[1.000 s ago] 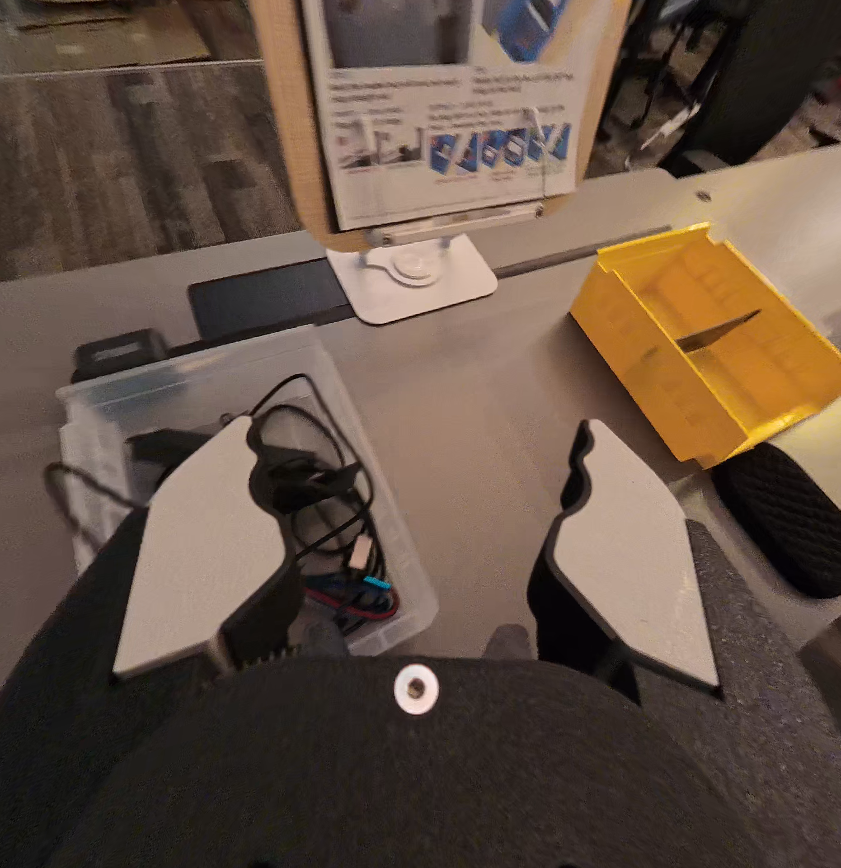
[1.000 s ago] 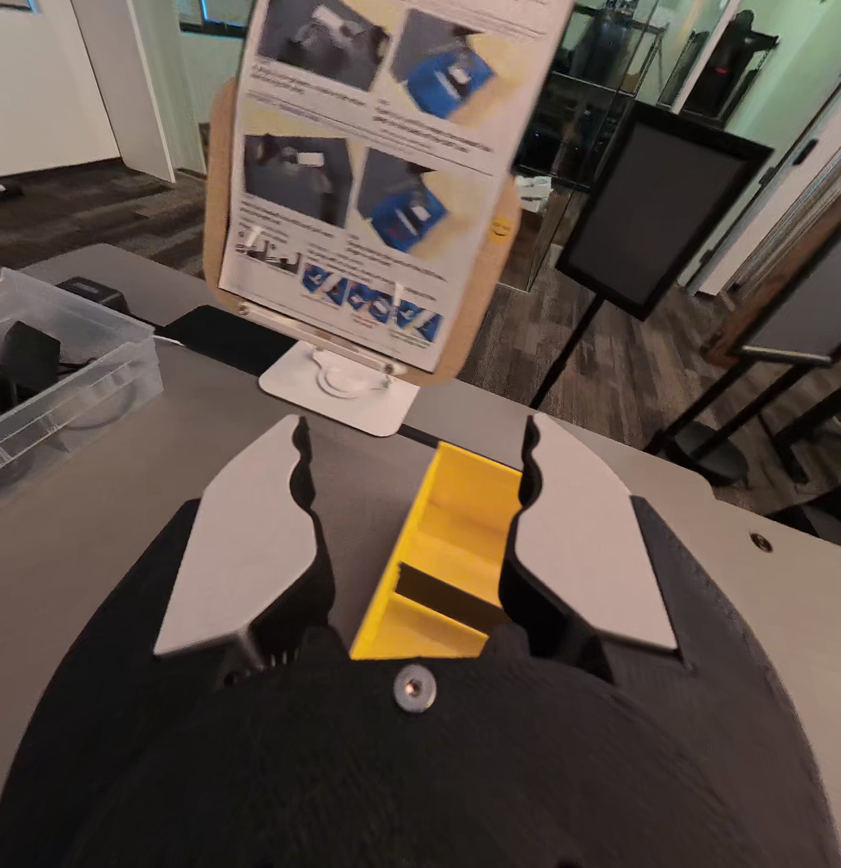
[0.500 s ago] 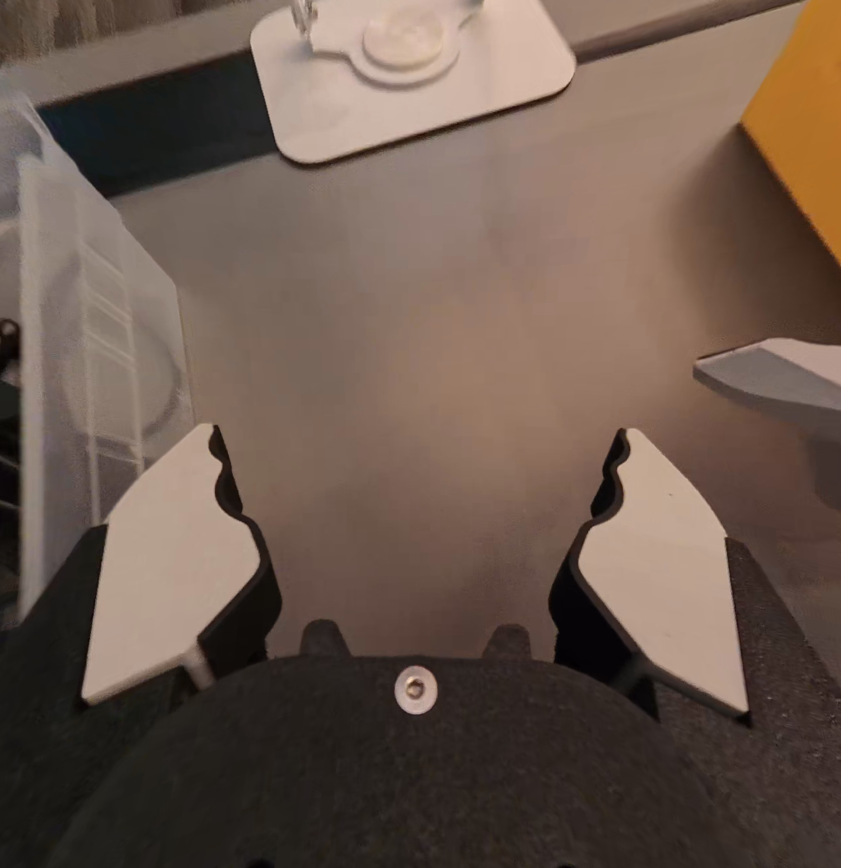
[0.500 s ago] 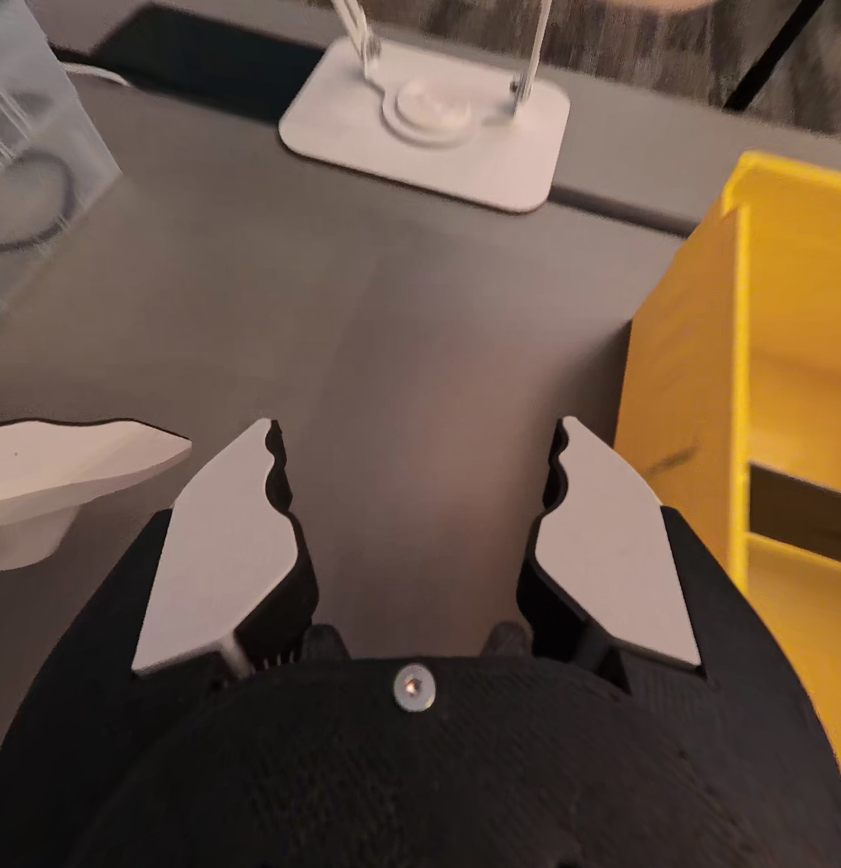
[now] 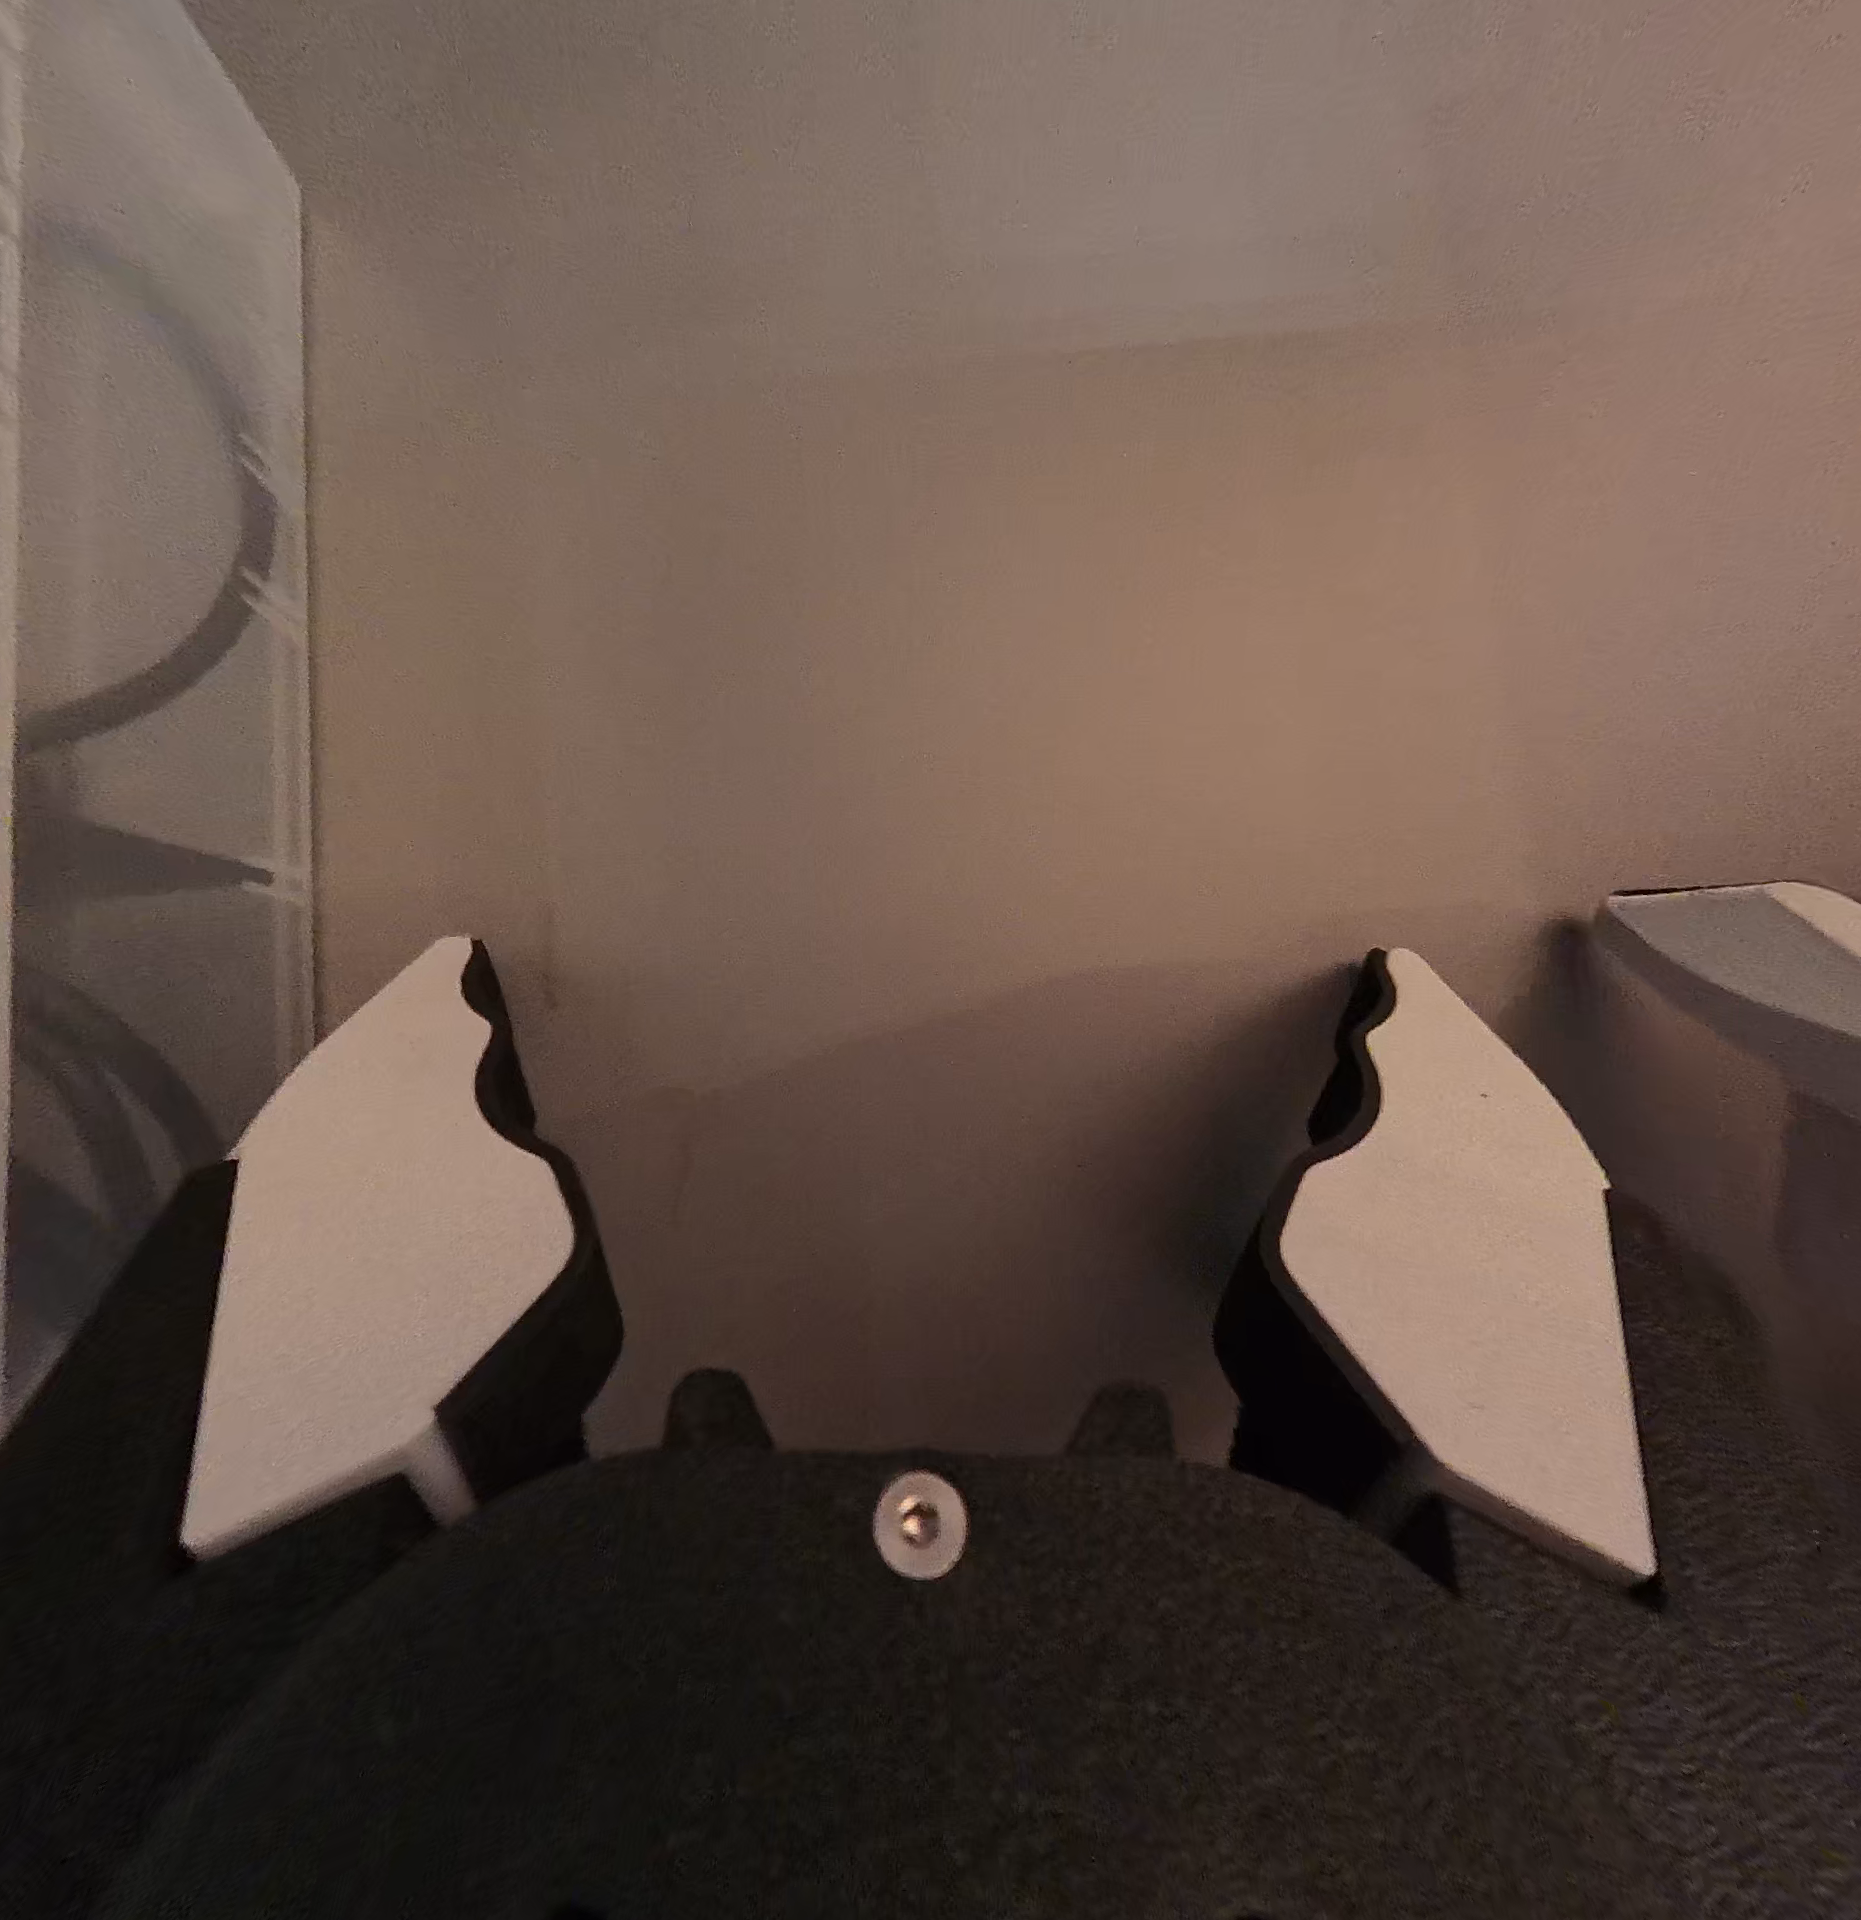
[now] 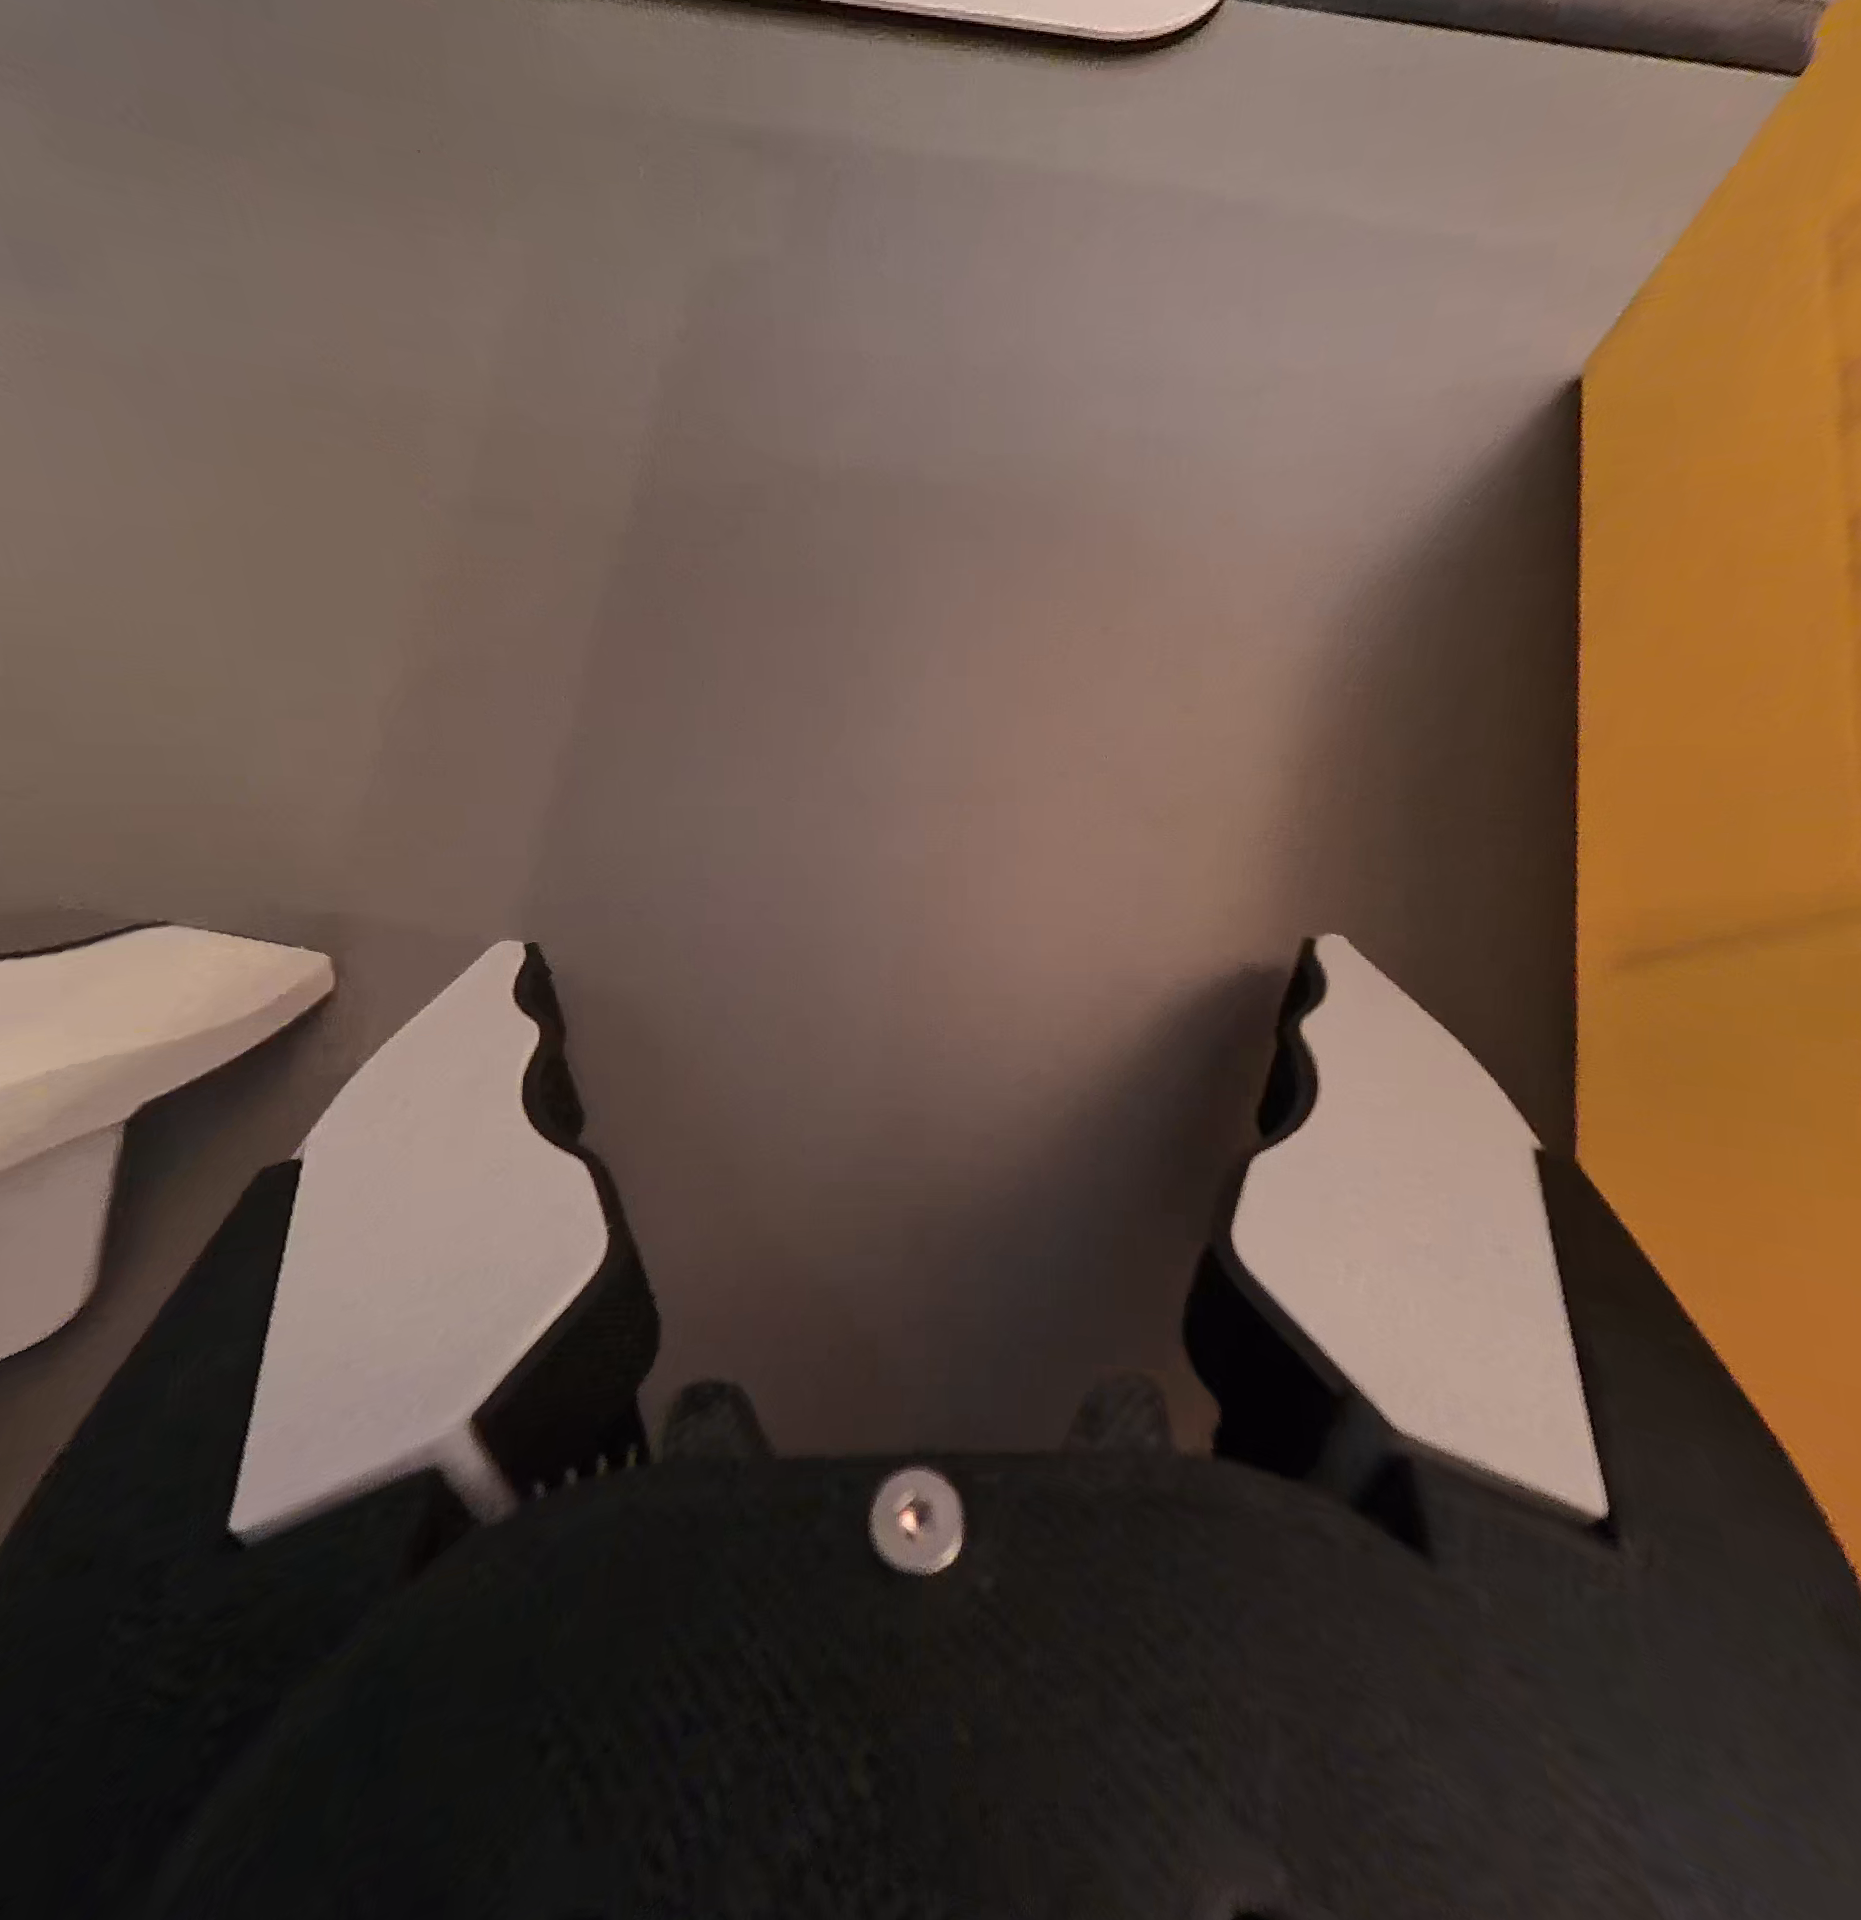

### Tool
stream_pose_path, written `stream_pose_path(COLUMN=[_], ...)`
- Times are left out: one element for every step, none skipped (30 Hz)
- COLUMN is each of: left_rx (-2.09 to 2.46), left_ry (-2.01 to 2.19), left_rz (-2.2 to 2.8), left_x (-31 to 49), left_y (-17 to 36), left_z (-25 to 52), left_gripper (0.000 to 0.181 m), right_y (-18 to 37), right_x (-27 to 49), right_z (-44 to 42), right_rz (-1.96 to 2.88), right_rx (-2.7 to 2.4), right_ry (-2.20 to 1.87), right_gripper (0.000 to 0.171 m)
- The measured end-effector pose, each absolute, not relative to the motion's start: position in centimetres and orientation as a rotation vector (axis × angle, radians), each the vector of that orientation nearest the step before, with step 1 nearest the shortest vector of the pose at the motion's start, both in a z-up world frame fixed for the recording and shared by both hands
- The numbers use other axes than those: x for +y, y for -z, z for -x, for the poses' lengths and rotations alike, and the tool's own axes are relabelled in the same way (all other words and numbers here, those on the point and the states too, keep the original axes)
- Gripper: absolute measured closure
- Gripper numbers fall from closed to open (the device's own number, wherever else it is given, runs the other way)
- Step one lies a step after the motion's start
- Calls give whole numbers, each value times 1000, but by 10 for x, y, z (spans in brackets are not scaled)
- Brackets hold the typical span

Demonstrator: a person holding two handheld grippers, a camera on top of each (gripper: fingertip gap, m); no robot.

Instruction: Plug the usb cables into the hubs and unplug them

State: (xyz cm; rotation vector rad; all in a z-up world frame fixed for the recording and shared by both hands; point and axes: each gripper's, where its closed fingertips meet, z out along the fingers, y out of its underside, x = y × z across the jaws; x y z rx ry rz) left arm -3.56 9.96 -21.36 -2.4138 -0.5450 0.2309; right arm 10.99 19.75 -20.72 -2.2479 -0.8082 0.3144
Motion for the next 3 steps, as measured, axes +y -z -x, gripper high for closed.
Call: stream_pose_path(left_rx=[-555,-569,-570], left_ry=[-222,-214,-220], left_rz=[2411,2408,2398], left_x=[100,100,102], left_y=[214,215,215], left_z=[37,37,38], left_gripper=[36,36,36], right_y=[209,212,212], right_x=[198,198,199], right_z=[-109,-107,-107], right_rz=[2252,2259,2263], right_rx=[-804,-797,-784], right_ry=[-317,-324,-325], right_gripper=[41,39,39])
